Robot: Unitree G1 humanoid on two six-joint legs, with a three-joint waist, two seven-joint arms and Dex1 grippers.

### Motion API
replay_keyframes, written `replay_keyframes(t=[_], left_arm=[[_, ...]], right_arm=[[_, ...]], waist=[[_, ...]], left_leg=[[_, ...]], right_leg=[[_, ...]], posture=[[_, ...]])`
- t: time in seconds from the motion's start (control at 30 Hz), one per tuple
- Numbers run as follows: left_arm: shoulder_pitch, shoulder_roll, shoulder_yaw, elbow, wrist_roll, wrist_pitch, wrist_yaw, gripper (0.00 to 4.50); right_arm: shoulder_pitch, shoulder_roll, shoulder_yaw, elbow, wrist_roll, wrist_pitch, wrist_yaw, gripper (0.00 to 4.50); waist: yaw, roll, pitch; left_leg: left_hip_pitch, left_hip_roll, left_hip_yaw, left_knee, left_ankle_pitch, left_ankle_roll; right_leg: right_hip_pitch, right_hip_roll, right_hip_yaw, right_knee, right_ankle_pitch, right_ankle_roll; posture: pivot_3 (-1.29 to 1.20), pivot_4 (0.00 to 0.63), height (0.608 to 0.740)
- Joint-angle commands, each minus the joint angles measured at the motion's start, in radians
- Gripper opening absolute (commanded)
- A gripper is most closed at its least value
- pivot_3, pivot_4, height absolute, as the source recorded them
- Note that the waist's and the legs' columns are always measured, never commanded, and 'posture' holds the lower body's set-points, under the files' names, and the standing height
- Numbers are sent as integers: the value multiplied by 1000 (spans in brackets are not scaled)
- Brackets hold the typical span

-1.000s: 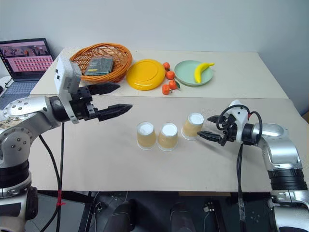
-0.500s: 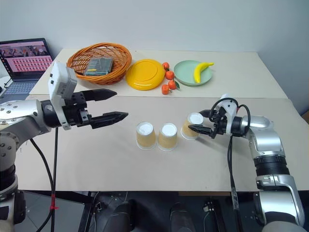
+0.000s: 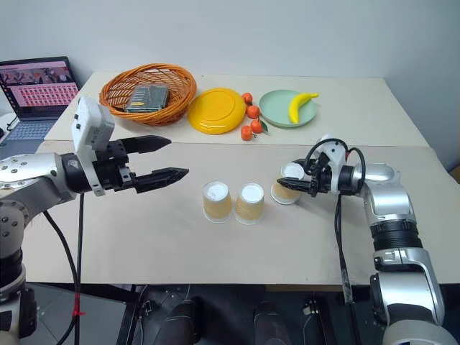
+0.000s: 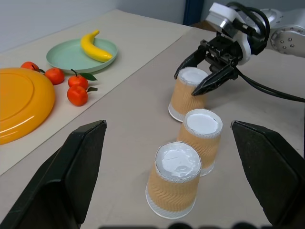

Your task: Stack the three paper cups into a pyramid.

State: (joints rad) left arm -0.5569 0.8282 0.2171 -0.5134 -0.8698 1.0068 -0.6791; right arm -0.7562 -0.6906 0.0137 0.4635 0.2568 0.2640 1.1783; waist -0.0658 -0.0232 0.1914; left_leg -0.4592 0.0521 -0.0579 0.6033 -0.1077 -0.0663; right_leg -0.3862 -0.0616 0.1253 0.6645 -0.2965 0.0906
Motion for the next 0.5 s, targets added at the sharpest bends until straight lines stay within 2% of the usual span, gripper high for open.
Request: replay_keyframes(t=[0.03, 0.17, 0.5], left_arm=[[10, 7, 18, -32, 0, -30, 6, 4500], [45, -19, 1, -41, 7, -53, 11, 4500], [97, -84, -62, -32, 57, -131, 16, 4500]], right_arm=[[-104, -49, -34, -46, 5, 24, 0, 3551], [-236, -61, -6, -128, 31, 124, 32, 3551], [-429, -2, 56, -289, 151, 479, 97, 3551]], waist=[[-2, 0, 0], [-4, 0, 0], [5, 0, 0]], left_leg=[[0, 0, 0, 0, 0, 0], [0, 0, 0, -1, 0, 0], [0, 0, 0, -4, 0, 0]], right_leg=[[0, 0, 0, 0, 0, 0], [-1, 0, 1, 0, 0, 0], [-2, 0, 0, 0, 0, -1]], posture=[[0, 150, 732], [0, 150, 732], [0, 150, 732]])
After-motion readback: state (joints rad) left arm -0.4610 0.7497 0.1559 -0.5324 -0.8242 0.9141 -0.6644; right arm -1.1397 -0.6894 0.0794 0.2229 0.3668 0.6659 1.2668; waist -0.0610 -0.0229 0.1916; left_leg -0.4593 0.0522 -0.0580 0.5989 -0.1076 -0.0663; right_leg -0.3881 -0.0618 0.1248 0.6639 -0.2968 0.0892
